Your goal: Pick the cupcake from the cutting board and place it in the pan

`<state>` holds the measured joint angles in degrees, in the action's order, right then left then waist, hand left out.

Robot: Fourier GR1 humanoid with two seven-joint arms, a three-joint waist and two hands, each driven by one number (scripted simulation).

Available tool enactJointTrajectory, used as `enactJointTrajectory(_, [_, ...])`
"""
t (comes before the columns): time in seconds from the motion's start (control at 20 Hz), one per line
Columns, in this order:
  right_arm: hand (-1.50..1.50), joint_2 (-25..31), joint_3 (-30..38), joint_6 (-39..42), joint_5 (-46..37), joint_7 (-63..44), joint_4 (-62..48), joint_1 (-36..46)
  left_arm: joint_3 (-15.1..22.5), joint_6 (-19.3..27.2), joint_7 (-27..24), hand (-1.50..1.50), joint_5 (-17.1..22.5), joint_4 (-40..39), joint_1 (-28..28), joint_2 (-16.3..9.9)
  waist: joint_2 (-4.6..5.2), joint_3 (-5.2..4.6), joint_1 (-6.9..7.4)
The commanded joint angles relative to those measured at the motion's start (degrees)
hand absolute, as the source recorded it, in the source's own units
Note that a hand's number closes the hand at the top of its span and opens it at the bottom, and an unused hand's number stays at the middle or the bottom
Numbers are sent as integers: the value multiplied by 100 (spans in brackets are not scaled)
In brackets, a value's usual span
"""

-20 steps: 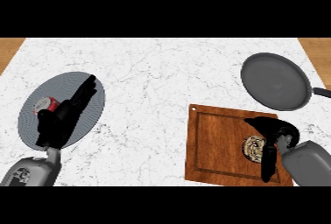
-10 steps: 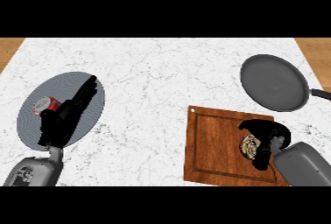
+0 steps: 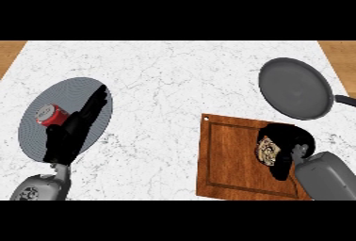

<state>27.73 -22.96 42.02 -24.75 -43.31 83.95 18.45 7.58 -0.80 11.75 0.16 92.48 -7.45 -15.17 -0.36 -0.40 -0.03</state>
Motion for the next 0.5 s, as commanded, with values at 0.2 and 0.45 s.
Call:
enactJointTrajectory(0.2, [150, -1102, -620, -2162, -1394, -313, 1607, -243, -155, -90, -67, 0, 58, -239, -51, -28, -32, 42, -123])
enactJointTrajectory(0.45, [150, -1213, -1154, -3274, -2831, -582, 2479, -210, -170, -91, -107, 0, 35, -143, 63, -46, -37, 41, -100])
